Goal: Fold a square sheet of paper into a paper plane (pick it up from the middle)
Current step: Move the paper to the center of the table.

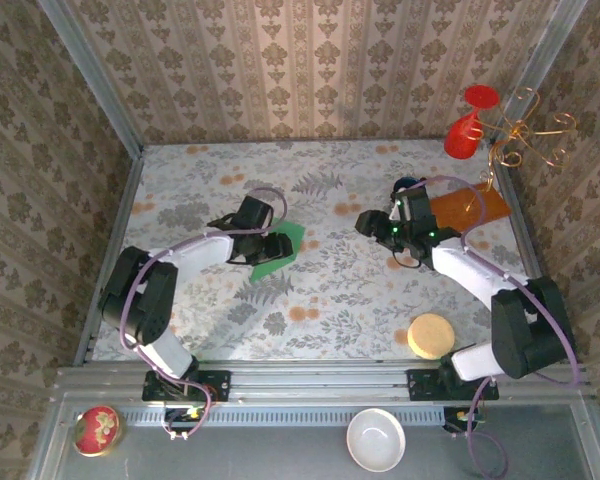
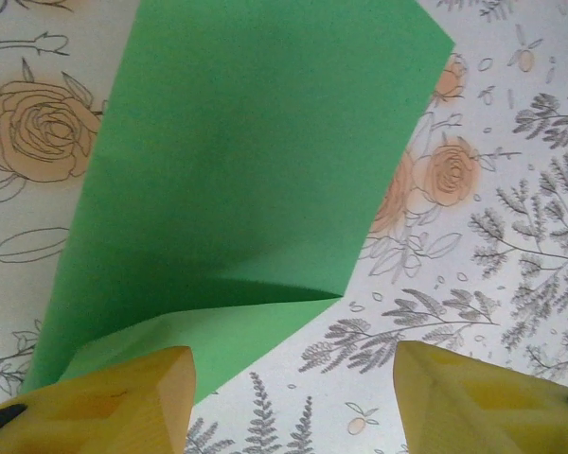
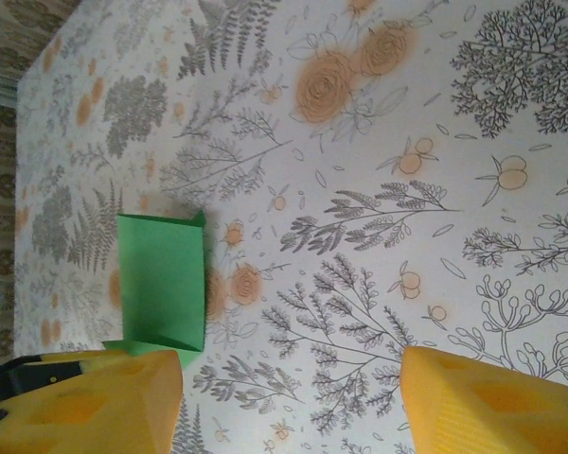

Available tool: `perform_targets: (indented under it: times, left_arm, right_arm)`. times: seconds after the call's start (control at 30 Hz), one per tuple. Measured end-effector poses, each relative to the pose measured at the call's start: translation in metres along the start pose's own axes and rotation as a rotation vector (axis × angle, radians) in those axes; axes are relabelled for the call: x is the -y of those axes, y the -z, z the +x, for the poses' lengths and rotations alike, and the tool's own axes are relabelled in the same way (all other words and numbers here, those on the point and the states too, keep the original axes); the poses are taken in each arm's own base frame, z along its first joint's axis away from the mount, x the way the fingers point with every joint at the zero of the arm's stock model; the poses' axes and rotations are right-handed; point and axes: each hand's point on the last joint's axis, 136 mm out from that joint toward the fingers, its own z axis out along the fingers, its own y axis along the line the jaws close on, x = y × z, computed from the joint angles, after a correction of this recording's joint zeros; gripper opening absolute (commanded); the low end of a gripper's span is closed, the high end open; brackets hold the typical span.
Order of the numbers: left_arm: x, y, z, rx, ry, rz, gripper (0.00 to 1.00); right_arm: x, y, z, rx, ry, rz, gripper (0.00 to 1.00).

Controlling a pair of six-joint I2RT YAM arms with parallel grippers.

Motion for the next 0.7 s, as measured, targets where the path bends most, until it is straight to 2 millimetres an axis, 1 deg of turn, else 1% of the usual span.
perform_targets:
  times: [0.2,0.37,0.57,0.7]
  left_arm:
    - [-0.01,0.0,-0.007,0.008,0.025,-0.013,0.58]
    - [-0.016,0.0,-0.01,0.014,0.04,-0.018,0.58]
    - [-0.03,-0.002,-0.005,0.002,0.063,-0.038,0.58]
    - [-0.034,-0.007,-0.003,-0.011,0.073,-0.046,0.58]
  right_arm:
    - [-0.004,-0.004,0.007,-0.021,-0.004,-0.009,0.63]
    - [-0.003,-0.014,0.017,-0.053,-0.009,-0.003,0.63]
    - [-0.001,-0.022,0.026,-0.085,-0.013,0.008,0.63]
    - [-0.006,-0.027,0.034,-0.109,-0.015,0.0,0.63]
